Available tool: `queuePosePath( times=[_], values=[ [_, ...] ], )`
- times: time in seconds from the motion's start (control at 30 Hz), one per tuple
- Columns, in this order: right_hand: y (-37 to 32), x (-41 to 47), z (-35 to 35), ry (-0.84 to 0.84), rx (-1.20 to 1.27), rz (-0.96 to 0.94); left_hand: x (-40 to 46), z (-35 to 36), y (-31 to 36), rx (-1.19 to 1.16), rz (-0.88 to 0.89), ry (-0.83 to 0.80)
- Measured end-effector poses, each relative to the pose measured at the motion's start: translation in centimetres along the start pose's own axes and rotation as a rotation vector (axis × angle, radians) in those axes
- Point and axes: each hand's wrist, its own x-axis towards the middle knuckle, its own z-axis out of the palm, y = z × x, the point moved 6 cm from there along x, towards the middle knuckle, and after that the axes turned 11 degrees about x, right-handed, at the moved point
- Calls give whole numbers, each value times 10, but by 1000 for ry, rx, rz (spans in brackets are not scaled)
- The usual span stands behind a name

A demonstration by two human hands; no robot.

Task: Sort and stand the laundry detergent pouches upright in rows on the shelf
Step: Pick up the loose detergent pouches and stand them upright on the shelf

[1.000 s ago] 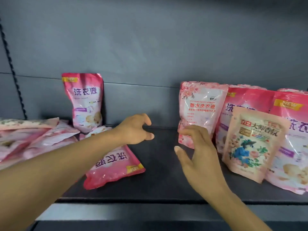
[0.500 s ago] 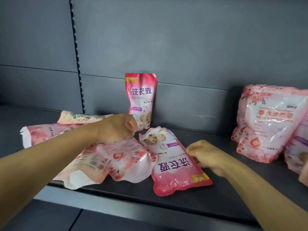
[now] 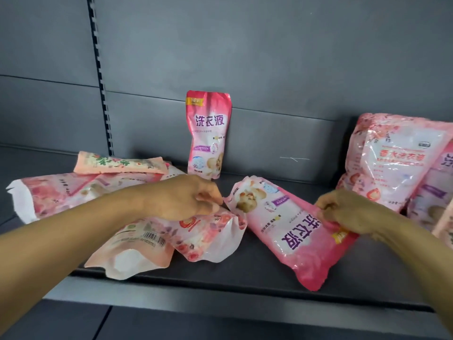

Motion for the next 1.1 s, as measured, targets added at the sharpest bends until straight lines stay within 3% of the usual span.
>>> queuePosePath(
  times=[0.1, 0.27, 0.33, 0.43, 0.53, 0.67, 0.87, 0.97, 1.1],
  values=[
    [24, 8, -17, 125, 83, 63, 2, -5, -7, 146, -31, 68],
    [61, -9, -9, 255, 662, 215, 5, -28, -47, 323, -223, 171],
    [68, -18, -12, 257, 600, 230, 8, -31, -63, 371, -293, 151],
    [67, -24, -14, 130, 205, 236, 16, -33, -76, 388, -317, 136],
    [70, -25, -13, 102, 169, 283, 24, -30, -73, 355, -314, 139],
    [66, -22, -15, 203, 482, 280, 40, -36, -67, 144, -348, 291],
    [33, -6, -45, 505, 661, -17, 80, -69, -68, -343, -372, 650],
    [24, 7, -53, 540, 803, -68, 99, -76, -77, -691, -379, 790],
    [26, 23, -45, 506, 993, -63, 113, -71, -82, -1059, -407, 810]
  ],
)
